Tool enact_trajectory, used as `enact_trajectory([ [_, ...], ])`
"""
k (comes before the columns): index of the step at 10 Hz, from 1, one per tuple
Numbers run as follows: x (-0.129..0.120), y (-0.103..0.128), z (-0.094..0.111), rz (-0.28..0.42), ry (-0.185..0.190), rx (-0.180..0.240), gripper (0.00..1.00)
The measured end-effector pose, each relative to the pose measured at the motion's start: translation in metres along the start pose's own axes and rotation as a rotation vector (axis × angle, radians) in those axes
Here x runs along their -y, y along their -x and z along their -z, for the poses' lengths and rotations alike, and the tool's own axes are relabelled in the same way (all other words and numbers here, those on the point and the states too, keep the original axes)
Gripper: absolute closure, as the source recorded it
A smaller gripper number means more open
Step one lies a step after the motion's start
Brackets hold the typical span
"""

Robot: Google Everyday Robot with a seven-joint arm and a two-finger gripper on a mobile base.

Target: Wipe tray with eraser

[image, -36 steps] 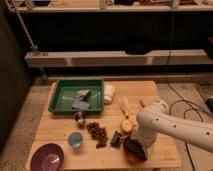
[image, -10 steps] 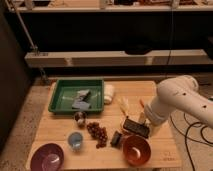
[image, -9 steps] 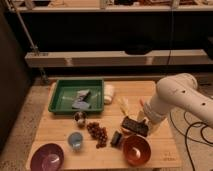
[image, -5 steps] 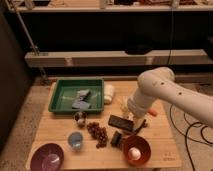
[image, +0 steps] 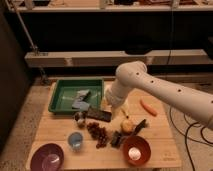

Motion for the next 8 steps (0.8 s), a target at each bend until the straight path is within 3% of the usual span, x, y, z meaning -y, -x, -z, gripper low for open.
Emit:
enact_trajectory([
  [2, 0.035, -0.017, -0.018, -0.004, -0.061, 0.053, 1.0],
  [3, 0.043, -0.024, -0.026, -0.007, -0.071, 0.072, 1.0],
  [8, 0.05, -0.032, -0.032, -0.014, -0.085, 0.088, 1.0],
])
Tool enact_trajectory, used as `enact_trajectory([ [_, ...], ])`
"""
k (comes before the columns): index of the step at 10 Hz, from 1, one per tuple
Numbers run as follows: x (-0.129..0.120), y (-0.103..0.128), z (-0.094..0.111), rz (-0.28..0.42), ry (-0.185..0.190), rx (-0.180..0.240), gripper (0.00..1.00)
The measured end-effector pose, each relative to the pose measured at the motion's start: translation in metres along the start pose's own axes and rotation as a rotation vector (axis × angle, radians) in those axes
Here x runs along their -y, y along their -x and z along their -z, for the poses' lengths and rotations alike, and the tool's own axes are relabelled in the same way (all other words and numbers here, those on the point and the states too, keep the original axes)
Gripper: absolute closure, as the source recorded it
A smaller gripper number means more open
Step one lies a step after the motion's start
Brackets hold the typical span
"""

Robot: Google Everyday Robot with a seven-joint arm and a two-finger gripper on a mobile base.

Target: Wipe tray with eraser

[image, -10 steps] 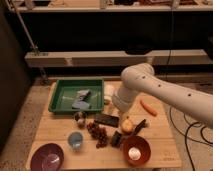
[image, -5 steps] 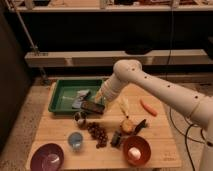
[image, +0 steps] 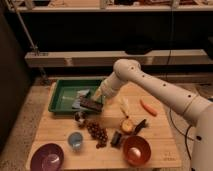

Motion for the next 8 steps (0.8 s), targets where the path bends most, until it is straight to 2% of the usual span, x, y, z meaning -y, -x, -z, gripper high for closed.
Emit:
enact_trajectory([
  [4, 0.007, 0.0, 0.0, 0.014, -0.005, -0.008, 1.0],
  [6, 0.033, -0.005, -0.008, 0.03, -0.006, -0.005, 1.0],
  [8, 0.072, -0.019, -0.02, 0.043, -0.001, 0.0, 1.0],
])
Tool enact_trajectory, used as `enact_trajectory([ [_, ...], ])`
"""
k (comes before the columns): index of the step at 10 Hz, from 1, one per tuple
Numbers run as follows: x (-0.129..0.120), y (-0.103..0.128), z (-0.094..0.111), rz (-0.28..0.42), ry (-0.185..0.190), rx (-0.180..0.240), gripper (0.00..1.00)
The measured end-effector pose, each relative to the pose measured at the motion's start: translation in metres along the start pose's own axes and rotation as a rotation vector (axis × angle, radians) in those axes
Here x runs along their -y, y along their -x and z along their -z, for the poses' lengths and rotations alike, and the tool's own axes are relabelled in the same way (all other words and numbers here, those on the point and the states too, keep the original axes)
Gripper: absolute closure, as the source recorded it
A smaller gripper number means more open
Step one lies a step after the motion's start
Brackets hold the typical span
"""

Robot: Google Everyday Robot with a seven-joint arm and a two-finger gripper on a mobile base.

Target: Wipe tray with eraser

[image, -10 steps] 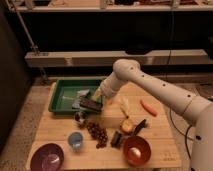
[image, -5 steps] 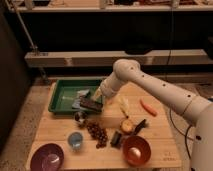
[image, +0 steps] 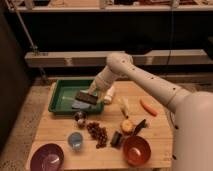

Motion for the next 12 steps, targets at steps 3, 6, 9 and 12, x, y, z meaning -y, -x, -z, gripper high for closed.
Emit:
enact_trajectory([
  [3, 0.04, -0.024, -0.028, 0.005, 0.015, 0.007, 1.0],
  [6, 0.033, -0.038, -0.055, -0.002, 0.04, 0.002, 1.0],
  [9, 0.025, -0.046, -0.063, -0.019, 0.048, -0.002, 1.0],
  [12, 0.02, -0.062, -0.06, -0.055, 0.047, -0.018, 1.0],
])
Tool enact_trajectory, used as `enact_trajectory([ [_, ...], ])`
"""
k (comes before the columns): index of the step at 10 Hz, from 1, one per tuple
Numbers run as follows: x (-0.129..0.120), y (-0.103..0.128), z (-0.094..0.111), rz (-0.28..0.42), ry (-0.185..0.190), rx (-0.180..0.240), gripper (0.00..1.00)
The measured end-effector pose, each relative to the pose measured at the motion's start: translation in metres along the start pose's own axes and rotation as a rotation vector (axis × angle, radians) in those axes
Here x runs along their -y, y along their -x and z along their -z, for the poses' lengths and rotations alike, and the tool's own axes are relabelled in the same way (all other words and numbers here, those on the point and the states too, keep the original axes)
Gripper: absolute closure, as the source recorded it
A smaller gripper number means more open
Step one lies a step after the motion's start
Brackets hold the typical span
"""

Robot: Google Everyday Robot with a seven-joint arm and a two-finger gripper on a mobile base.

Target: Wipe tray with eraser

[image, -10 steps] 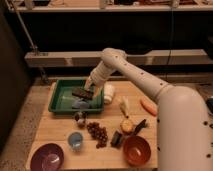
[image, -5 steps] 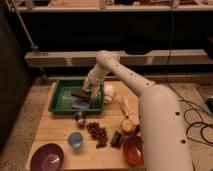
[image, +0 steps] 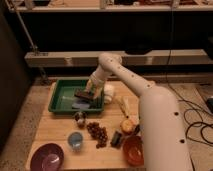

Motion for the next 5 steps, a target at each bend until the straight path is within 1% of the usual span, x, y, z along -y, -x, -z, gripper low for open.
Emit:
enact_trajectory([
  [2, 0.007, -0.013, 0.001, -0.024, -0.005, -0.02, 1.0],
  [5, 0.044, -0.04, 0.001, -0.047, -0.016, -0.042, 1.0],
])
